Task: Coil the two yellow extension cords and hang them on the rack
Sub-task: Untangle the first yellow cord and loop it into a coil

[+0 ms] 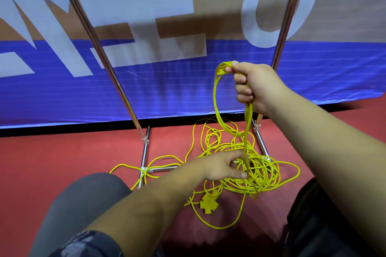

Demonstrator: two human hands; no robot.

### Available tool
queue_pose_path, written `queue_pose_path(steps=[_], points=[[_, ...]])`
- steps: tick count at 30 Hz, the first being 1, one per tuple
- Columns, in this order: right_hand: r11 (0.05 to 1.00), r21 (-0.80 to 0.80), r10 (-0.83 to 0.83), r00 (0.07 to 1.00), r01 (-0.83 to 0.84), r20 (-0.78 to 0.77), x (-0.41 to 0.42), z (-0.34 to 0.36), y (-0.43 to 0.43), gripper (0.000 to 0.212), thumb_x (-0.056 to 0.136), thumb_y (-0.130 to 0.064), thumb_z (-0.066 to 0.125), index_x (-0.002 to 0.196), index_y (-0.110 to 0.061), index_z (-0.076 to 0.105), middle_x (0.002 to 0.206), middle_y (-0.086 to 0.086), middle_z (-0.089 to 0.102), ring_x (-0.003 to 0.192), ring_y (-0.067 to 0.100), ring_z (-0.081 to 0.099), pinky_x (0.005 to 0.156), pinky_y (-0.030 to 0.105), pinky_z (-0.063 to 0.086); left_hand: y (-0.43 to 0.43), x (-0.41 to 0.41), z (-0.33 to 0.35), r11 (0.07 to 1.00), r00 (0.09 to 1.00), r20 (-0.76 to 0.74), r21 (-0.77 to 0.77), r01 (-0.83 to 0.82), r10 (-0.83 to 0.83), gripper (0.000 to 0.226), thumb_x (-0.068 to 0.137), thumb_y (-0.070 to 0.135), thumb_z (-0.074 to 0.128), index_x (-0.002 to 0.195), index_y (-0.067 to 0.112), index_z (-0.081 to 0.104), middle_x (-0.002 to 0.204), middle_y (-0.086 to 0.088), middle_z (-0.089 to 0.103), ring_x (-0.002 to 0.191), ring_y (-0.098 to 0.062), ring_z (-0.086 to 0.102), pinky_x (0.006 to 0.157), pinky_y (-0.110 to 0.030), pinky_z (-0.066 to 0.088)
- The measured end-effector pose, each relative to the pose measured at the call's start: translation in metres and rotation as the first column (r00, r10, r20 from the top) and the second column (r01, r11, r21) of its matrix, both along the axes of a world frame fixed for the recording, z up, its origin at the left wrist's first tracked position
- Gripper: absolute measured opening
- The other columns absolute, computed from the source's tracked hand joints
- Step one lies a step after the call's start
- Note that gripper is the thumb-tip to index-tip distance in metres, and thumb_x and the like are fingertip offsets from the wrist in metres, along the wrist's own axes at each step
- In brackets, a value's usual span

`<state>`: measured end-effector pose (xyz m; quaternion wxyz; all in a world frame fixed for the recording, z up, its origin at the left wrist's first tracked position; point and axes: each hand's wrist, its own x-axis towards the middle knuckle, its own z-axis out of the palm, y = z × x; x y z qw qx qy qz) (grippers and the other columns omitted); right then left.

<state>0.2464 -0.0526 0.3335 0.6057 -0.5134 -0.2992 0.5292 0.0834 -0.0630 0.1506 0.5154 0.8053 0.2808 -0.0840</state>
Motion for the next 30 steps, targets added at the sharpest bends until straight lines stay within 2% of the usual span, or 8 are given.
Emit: queue_pose_path(steps=[3, 6, 9, 12, 15, 20, 25, 30], points=[[1.000, -0.004, 0.021, 0.998, -0.021, -0.054, 0.001, 0.005, -0.002, 0.024, 0.110, -0.029, 0.053, 0.107, -0.008, 0.065, 0.060, -0.007, 0.037, 0.039, 0.006, 0.025, 0.035, 0.020, 0.020, -0.007, 0.007, -0.012, 0.994, 0.998, 0.025, -0.095, 0.060, -0.058, 0.030, 0.095, 0.004, 0.072, 0.099, 0.028, 0.055, 0.143, -0.009, 0.060, 0.120, -0.012, 0.063, 0.096, -0.021, 0.050], [1.000, 0.001, 0.031, 0.995, -0.031, -0.092, 0.003, 0.010, -0.003, 0.025, 0.110, -0.029, 0.053, 0.106, -0.008, 0.065, 0.059, -0.008, 0.035, 0.038, 0.005, 0.024, 0.033, 0.020, 0.019, -0.011, 0.005, -0.024, 0.968, 0.965, -0.085, -0.038, 0.247, -0.249, 0.017, 0.096, 0.004, 0.070, 0.111, 0.007, 0.063, 0.106, -0.009, 0.071, 0.081, 0.010, 0.062, 0.074, -0.005, 0.044], [0.999, 0.003, 0.038, 0.996, -0.037, -0.081, 0.005, 0.012, -0.006, 0.025, 0.110, -0.029, 0.052, 0.104, -0.009, 0.066, 0.059, -0.008, 0.035, 0.038, 0.005, 0.023, 0.033, 0.020, 0.018, -0.010, -0.002, -0.032, 0.939, 0.923, -0.223, 0.074, 0.335, -0.312, 0.025, 0.095, 0.008, 0.070, 0.120, 0.011, 0.071, 0.113, -0.008, 0.073, 0.093, -0.008, 0.063, 0.080, -0.020, 0.047], [0.999, -0.007, 0.031, 0.998, -0.031, -0.057, 0.006, 0.013, -0.008, 0.026, 0.111, -0.029, 0.052, 0.102, -0.009, 0.066, 0.059, -0.008, 0.036, 0.039, 0.005, 0.023, 0.034, 0.020, 0.018, 0.000, -0.006, -0.033, 0.952, 0.941, -0.290, 0.192, 0.237, -0.176, 0.026, 0.096, 0.007, 0.065, 0.118, 0.018, 0.075, 0.099, -0.002, 0.072, 0.089, -0.014, 0.062, 0.079, -0.026, 0.048], [1.000, 0.005, 0.004, 1.000, -0.004, 0.013, 0.012, 0.016, -0.010, 0.026, 0.110, -0.030, 0.054, 0.103, -0.009, 0.068, 0.060, -0.008, 0.037, 0.040, 0.006, 0.023, 0.034, 0.021, 0.018, 0.021, -0.015, -0.023, 0.951, 0.965, -0.263, 0.299, 0.077, 0.005, 0.025, 0.096, 0.002, 0.061, 0.114, 0.012, 0.075, 0.107, -0.008, 0.076, 0.094, -0.017, 0.067, 0.084, -0.027, 0.051], [1.000, 0.018, -0.026, 0.991, 0.024, 0.134, 0.027, 0.020, -0.018, 0.026, 0.109, -0.029, 0.055, 0.105, -0.009, 0.069, 0.061, -0.006, 0.035, 0.041, 0.009, 0.022, 0.037, 0.021, 0.019, 0.068, -0.038, 0.010, 0.817, 0.912, -0.057, 0.470, -0.334, 0.405, 0.021, 0.091, 0.000, 0.060, 0.082, 0.017, 0.068, 0.096, -0.012, 0.076, 0.096, -0.031, 0.072, 0.086, -0.039, 0.057], [0.997, -0.018, -0.064, 0.968, 0.071, 0.243, 0.035, 0.015, -0.020, 0.024, 0.103, -0.031, 0.063, 0.103, -0.008, 0.071, 0.060, -0.004, 0.034, 0.041, 0.011, 0.024, 0.038, 0.021, 0.019, 0.099, -0.063, 0.072, 0.712, 0.746, 0.238, 0.223, -0.666, 0.623, 0.025, 0.094, -0.005, 0.062, 0.084, 0.017, 0.067, 0.078, -0.009, 0.069, 0.072, -0.024, 0.065, 0.077, -0.043, 0.056], [0.995, -0.069, -0.044, 0.949, 0.069, 0.312, 0.027, 0.007, -0.017, 0.036, 0.099, -0.030, 0.074, 0.073, -0.017, 0.052, 0.052, -0.004, 0.033, 0.042, 0.014, 0.026, 0.042, 0.024, 0.022, 0.092, -0.066, 0.163, 0.734, 0.560, 0.511, -0.240, -0.636, 0.652, 0.019, 0.093, -0.010, 0.064, 0.093, 0.009, 0.068, 0.117, -0.018, 0.074, 0.107, -0.028, 0.074, 0.093, -0.036, 0.061]])
